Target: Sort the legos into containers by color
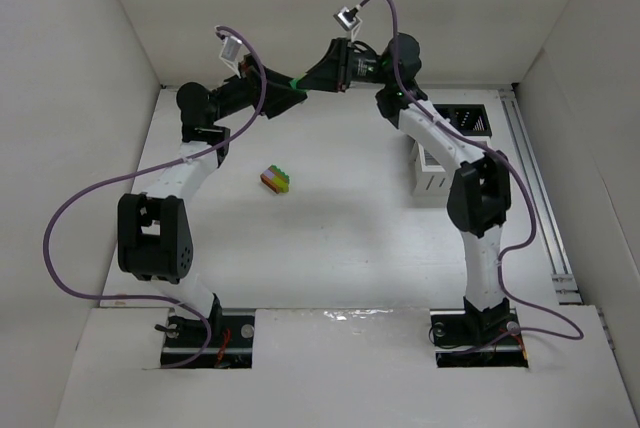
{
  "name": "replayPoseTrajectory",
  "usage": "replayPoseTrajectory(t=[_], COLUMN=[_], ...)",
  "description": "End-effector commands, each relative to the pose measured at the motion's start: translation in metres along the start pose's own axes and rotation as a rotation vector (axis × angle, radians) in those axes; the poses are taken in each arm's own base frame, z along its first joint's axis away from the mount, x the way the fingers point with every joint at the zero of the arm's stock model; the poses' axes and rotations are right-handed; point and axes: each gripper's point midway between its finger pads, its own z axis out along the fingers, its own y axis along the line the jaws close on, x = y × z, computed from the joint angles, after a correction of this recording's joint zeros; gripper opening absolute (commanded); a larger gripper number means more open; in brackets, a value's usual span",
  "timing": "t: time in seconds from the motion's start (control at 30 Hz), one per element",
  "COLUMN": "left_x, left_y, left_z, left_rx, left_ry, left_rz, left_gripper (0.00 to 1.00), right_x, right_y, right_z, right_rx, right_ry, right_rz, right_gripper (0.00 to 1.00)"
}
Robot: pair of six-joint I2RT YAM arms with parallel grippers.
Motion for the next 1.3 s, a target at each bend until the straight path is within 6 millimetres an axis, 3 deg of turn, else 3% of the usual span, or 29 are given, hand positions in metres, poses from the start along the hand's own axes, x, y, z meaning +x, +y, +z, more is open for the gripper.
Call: replayPoseTrajectory(t=[0.0, 0.17, 0.37, 0.7, 0.83, 0.9, 1.27], left_x=[-0.004, -0.002, -0.001, 0.001, 0.001, 0.0, -0.001], left_y=[-0.016, -0.017, -0.015, -0.015, -0.017, -0.023, -0.03], left_z=[0.001, 0.001, 0.001, 0.0, -0.001, -0.002, -0.003], left_rx=[0.059, 0.064, 0.064, 0.067, 0.075, 0.088, 0.118], left_ry=[-0.004, 0.004, 0.004, 0.002, -0.003, -0.01, -0.025], left_rz=[0.067, 0.067, 0.058, 0.056, 0.056, 0.073, 0.083], left_gripper=[0.6, 0.51, 0.49, 0.1, 0.03, 0.02, 0.0], right_x=[-0.011, -0.016, -0.023, -0.019, -0.015, -0.013, -0.008], right_y=[0.018, 0.019, 0.028, 0.029, 0.03, 0.031, 0.023], right_z=[0.009, 0.01, 0.011, 0.01, 0.008, 0.008, -0.007], right_rx=[-0.05, -0.046, -0.059, -0.062, -0.07, -0.075, -0.07], right_ry=[-0.021, -0.04, -0.046, -0.038, -0.019, -0.008, 0.015], right_rz=[-0.119, -0.136, -0.163, -0.162, -0.162, -0.163, -0.163], right_gripper=[0.0, 0.0, 0.0, 0.0, 0.44, 0.56, 0.61])
